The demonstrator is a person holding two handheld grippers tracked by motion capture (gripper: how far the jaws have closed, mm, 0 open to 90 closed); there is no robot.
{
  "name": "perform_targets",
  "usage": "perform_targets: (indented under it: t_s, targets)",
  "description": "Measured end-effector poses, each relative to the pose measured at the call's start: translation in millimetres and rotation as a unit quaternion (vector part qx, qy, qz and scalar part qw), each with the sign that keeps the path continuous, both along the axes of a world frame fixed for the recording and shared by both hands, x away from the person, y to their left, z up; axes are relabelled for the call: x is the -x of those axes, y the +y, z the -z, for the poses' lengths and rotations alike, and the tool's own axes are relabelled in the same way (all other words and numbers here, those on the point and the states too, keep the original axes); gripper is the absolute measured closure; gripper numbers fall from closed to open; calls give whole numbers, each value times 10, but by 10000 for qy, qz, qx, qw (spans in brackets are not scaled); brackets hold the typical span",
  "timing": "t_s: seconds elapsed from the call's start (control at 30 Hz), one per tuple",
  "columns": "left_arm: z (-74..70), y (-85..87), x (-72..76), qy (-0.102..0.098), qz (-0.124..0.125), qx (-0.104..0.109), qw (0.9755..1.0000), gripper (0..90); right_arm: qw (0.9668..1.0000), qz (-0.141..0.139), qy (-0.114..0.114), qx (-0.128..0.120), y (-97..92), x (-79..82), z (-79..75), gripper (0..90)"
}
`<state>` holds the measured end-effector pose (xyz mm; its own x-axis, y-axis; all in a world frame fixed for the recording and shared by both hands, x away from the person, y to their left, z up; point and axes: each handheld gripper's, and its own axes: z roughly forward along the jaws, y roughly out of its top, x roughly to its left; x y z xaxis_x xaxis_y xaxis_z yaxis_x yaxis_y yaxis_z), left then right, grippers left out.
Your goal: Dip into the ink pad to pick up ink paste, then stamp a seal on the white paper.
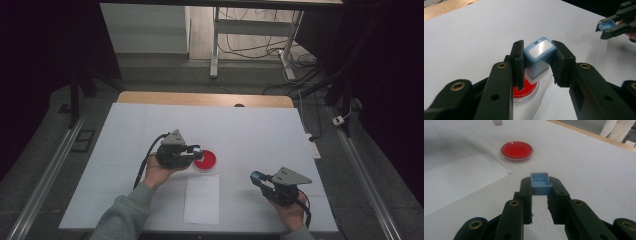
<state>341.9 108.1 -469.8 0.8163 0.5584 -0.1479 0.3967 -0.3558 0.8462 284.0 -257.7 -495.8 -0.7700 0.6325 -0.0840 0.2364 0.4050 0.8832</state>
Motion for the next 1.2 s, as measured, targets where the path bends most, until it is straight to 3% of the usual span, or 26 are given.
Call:
perform_targets:
  t_s: [1.2]
  targets:
    - [-33,30,237,1,257,-81,9996,653,10000,-13,-2,-3,-4,-4,-2,738]
